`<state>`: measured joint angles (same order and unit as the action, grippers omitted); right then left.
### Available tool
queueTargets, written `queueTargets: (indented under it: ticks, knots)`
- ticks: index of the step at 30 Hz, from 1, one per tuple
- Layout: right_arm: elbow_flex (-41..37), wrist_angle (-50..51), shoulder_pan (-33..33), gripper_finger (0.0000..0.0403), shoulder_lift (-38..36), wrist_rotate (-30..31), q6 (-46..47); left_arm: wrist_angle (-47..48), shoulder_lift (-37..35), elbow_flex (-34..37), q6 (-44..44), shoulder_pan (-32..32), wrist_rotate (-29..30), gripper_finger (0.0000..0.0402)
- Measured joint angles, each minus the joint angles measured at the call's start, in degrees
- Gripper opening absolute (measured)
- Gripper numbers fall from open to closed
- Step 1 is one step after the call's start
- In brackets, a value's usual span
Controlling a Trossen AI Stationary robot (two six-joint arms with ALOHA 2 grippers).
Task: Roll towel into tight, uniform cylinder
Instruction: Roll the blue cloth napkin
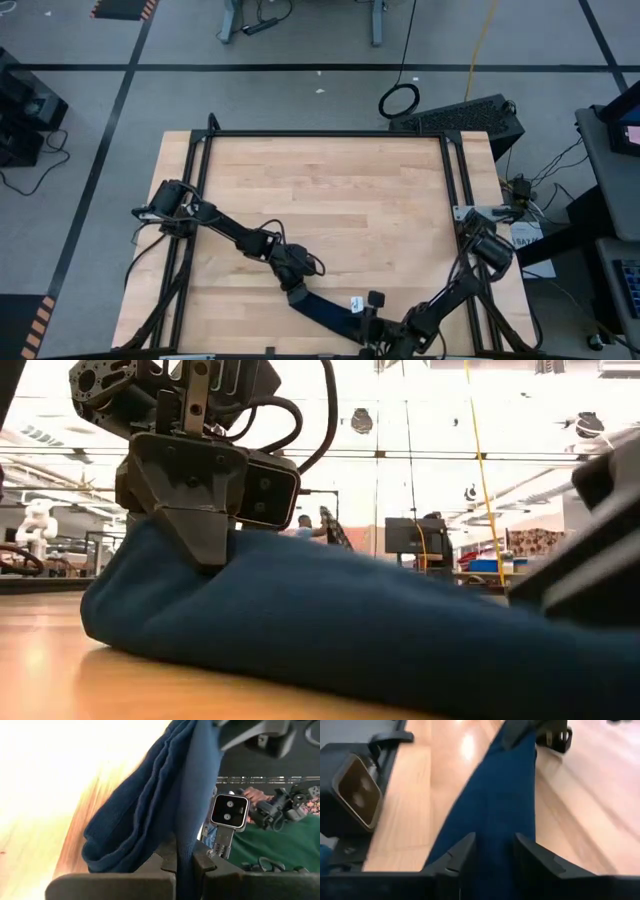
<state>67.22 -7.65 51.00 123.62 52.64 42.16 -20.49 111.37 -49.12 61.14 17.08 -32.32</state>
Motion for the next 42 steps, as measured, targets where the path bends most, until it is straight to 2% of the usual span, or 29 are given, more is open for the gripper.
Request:
queueTargets:
  ticks: [4,9,13,19,23,25,28,30,33,35,38,42]
  knots:
    - [0.0,-1.0,0.0,0.0118,2.2,0.0,3.3,-0.4,0.0,0.0,-2.2,-0.2,0.1,0.0008]
    - [0.1,-1.1,0.0,0.0116,3.3,0.5,5.5,-5.9,0.2,0.1,-10.8,-0.9,-0.4,0.0024]
    - [0.1,-1.0,0.0,0.0116,3.3,0.4,5.4,-6.4,0.0,0.2,-15.6,-2.7,-9.0,0.007]
    - [0.1,-0.6,0.0,0.0116,3.3,0.2,5.4,-6.4,-1.8,0.3,-16.1,-7.6,-26.6,0.0143]
    - [0.1,0.0,0.0,0.0116,3.4,0.2,5.4,-6.2,-5.9,0.2,-23.4,-8.5,-25.7,0.0154]
    - [0.1,0.0,0.0,0.0116,3.4,0.1,5.4,-1.1,-9.4,0.1,-30.0,-8.6,-24.4,0.0154]
    - [0.1,0.3,0.0,0.0116,3.4,0.0,6.1,10.5,-15.6,0.1,-39.3,-8.9,-18.4,0.0155]
    - [0.1,0.5,-0.1,0.0116,3.4,-0.1,6.4,14.6,-20.4,0.2,-41.8,-7.9,-9.1,0.0155]
    - [0.1,0.5,-0.1,0.0116,3.4,-0.1,6.6,12.8,-23.3,-0.1,-44.4,-1.3,7.1,0.0155]
    - [0.1,0.5,-0.1,0.0116,3.4,-0.1,6.6,11.7,-22.2,0.0,-48.8,4.4,16.0,0.0155]
    - [0.1,0.6,-0.1,0.0116,3.4,-0.1,6.3,9.5,-17.3,0.0,-52.6,11.1,24.8,0.0155]
    - [0.1,0.7,-0.1,0.0116,3.4,-0.2,5.5,8.1,-11.3,0.0,-52.5,15.6,36.2,0.0141]
